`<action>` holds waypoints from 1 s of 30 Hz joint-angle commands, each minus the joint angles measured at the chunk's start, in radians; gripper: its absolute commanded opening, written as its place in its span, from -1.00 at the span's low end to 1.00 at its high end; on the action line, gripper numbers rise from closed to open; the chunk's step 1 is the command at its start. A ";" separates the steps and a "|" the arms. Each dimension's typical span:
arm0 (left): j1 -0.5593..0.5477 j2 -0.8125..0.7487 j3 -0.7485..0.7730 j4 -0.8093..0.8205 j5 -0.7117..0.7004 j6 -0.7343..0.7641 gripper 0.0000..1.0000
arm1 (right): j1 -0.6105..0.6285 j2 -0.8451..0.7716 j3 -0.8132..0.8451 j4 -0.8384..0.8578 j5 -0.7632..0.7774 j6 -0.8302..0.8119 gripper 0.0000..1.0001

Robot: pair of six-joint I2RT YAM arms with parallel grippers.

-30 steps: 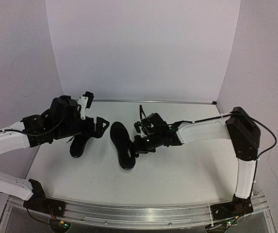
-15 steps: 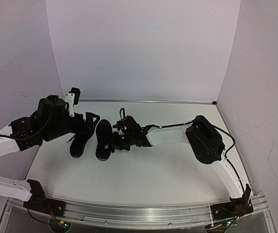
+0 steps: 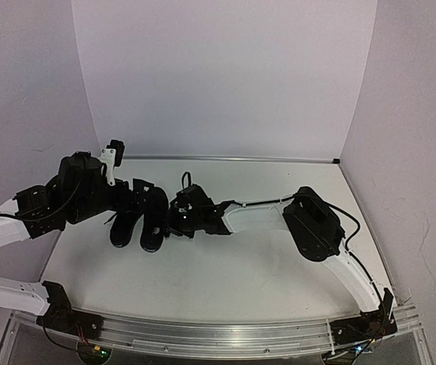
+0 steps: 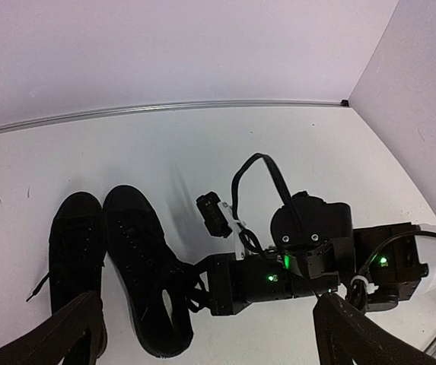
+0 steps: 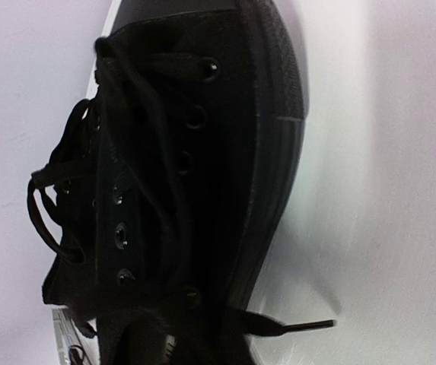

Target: Tie the shoes

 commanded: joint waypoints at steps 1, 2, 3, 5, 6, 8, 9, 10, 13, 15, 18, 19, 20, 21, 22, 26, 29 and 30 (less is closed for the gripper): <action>-0.003 -0.019 0.002 0.022 -0.030 0.008 0.99 | 0.012 -0.091 -0.049 0.108 0.047 0.021 -1.00; -0.003 -0.021 0.000 0.023 -0.031 0.008 0.99 | 0.013 -0.100 -0.060 0.110 0.058 0.021 -1.00; -0.003 -0.024 -0.001 0.025 -0.032 0.008 0.99 | 0.016 -0.108 -0.067 0.110 0.072 0.022 -1.00; -0.003 -0.027 0.000 0.025 -0.032 0.009 0.99 | 0.023 -0.123 -0.083 0.110 0.099 0.023 -1.00; -0.003 -0.028 0.000 0.026 -0.034 0.009 0.99 | 0.026 -0.130 -0.091 0.110 0.112 0.025 -1.00; -0.003 -0.029 -0.001 0.026 -0.036 0.011 0.99 | 0.031 -0.141 -0.100 0.110 0.130 0.026 -1.00; -0.003 -0.029 -0.002 0.027 -0.036 0.011 0.99 | 0.031 -0.138 -0.095 0.109 0.128 0.026 -1.00; -0.003 -0.029 -0.002 0.027 -0.036 0.012 0.99 | 0.032 -0.133 -0.086 0.101 0.126 0.027 -1.00; -0.003 -0.027 -0.002 0.027 -0.041 0.014 0.99 | 0.040 -0.128 -0.074 0.081 0.150 0.037 -1.00; -0.003 -0.029 -0.003 0.027 -0.045 0.018 0.99 | 0.049 -0.136 -0.077 0.077 0.176 0.040 -1.00; -0.003 -0.032 -0.009 0.033 -0.047 0.022 0.99 | 0.058 -0.146 -0.075 0.076 0.194 0.040 -1.00; -0.003 -0.032 -0.012 0.035 -0.047 0.023 0.99 | 0.059 -0.148 -0.073 0.075 0.196 0.041 -1.00; -0.003 -0.031 -0.013 0.036 -0.047 0.024 0.99 | 0.060 -0.151 -0.073 0.074 0.200 0.040 -1.00; -0.003 -0.030 -0.013 0.036 -0.048 0.025 0.99 | 0.060 -0.154 -0.071 0.072 0.206 0.040 -1.00; -0.003 -0.029 -0.012 0.034 -0.050 0.026 0.99 | 0.061 -0.160 -0.074 0.070 0.213 0.040 -1.00; -0.003 -0.031 -0.017 0.039 -0.056 0.031 0.99 | 0.063 -0.179 -0.085 0.064 0.232 0.032 -1.00; -0.003 -0.031 -0.020 0.045 -0.056 0.033 0.99 | 0.062 -0.174 -0.070 0.051 0.228 0.025 -1.00; -0.003 -0.030 -0.020 0.045 -0.055 0.033 0.99 | 0.063 -0.172 -0.068 0.049 0.228 0.027 -1.00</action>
